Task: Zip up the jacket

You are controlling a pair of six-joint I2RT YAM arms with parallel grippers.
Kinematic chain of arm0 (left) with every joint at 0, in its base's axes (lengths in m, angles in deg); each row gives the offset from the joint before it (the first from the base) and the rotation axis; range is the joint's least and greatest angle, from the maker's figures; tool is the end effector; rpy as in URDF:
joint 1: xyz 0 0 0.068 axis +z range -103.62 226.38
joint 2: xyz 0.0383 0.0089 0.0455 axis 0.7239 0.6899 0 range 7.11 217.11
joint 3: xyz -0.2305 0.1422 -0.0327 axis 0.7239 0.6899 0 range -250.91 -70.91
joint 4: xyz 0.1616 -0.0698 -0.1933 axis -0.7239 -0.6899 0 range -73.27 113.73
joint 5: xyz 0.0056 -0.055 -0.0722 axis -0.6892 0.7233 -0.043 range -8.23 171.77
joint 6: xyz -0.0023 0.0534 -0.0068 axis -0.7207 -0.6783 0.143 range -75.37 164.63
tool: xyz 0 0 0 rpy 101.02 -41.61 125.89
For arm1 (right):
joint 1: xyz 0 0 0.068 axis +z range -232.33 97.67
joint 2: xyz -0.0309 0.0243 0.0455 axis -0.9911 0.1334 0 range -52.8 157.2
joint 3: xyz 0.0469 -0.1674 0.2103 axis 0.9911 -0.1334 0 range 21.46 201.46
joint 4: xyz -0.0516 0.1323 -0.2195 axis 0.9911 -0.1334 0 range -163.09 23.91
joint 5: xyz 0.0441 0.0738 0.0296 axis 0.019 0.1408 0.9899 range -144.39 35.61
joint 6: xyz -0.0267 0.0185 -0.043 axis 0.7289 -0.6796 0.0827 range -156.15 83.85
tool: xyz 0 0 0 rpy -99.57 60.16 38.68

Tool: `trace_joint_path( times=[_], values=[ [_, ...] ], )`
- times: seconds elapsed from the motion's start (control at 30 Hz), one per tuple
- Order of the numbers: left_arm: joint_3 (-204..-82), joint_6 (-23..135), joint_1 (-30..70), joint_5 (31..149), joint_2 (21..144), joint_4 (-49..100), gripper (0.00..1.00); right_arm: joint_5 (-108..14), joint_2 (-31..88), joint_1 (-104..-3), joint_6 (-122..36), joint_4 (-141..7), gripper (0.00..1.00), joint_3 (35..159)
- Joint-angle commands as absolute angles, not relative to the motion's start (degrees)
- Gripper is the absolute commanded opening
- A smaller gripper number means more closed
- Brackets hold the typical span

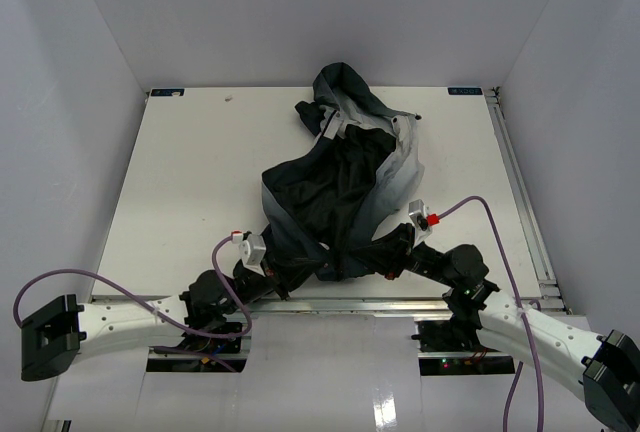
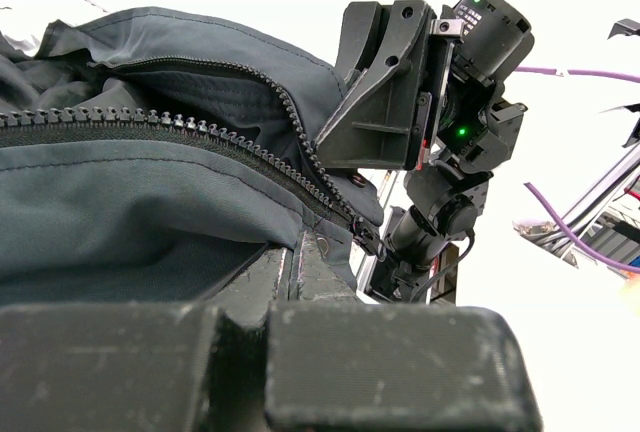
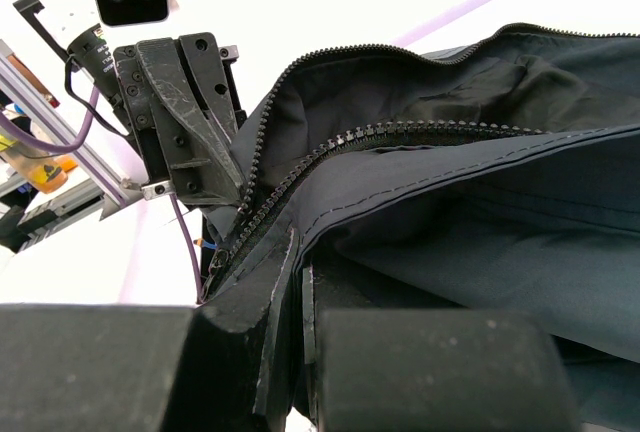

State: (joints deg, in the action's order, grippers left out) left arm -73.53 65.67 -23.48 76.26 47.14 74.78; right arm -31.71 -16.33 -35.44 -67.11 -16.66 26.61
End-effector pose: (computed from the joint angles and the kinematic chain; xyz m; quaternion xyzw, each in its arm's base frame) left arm 0.0567 -0.1445 0.2080 0.2207 0.5779 -0.5386 0.5720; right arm 0.0923 0.1186 0.2276 -0.2375 0.5479 0.5885 0.5450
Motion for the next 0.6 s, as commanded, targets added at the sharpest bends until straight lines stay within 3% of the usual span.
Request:
trace_joint_path(
  times=[0.0, 0.57],
  values=[
    [-64.23, 65.99, -23.40, 76.74, 46.52, 76.26, 0.00, -31.28, -16.47, -35.58, -67.09, -15.29, 0.08, 28.40],
    [-64.53, 65.41, -23.40, 77.96, 49.86, 78.37, 0.00, -31.41, -17.11, -35.71, -67.22, -15.29, 0.08, 28.09]
  ],
)
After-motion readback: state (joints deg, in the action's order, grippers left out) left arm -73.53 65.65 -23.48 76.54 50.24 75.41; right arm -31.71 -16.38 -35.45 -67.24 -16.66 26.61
